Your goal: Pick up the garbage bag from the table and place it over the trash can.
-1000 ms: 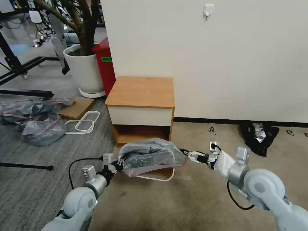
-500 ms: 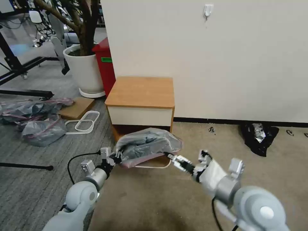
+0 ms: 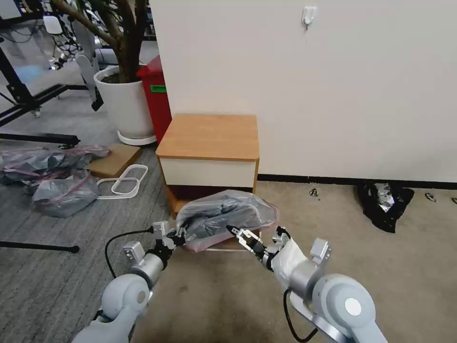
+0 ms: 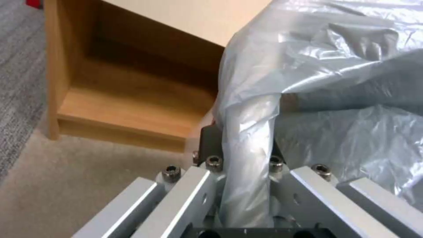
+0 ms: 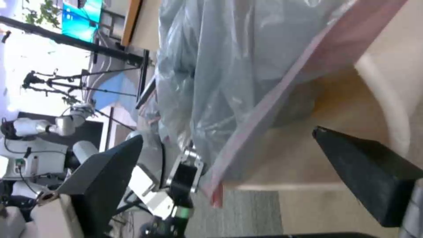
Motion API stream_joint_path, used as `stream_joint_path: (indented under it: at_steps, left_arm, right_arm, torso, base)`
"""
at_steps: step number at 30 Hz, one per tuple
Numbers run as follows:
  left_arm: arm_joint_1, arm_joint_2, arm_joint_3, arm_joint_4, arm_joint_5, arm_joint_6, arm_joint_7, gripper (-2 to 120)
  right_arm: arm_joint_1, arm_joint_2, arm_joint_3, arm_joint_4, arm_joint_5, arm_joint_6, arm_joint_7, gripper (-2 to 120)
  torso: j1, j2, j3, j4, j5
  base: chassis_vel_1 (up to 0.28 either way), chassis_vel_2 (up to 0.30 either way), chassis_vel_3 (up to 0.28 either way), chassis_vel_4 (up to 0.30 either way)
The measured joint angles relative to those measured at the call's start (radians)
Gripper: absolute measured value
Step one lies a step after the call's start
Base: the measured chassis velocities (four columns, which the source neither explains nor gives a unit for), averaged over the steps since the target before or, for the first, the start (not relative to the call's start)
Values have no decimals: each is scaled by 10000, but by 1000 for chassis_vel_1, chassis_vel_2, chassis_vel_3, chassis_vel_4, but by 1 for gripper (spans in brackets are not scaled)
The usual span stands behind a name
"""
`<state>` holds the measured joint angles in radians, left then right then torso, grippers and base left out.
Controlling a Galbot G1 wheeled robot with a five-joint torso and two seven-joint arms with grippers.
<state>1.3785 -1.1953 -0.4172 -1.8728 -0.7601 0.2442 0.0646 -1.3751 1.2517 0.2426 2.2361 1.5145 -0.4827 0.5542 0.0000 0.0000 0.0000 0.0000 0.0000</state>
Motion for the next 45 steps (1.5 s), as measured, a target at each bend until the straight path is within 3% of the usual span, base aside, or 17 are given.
stream_joint_path:
  at_steps: [38,45]
  left_arm:
    - [155,-184,192,-35,298,34,-11,2]
    - [213,-180,217,-120,298,29,-12,2]
  right_arm:
    - [130,577,-590,-337,-1514,234,-524,97]
    - [131,634,-701,-506,-1969,367,-751,91]
  torso:
    - [0,0,0,0,-1]
    - [0,0,1,1,0]
  base:
    - [0,0,0,0]
    - [0,0,0,0]
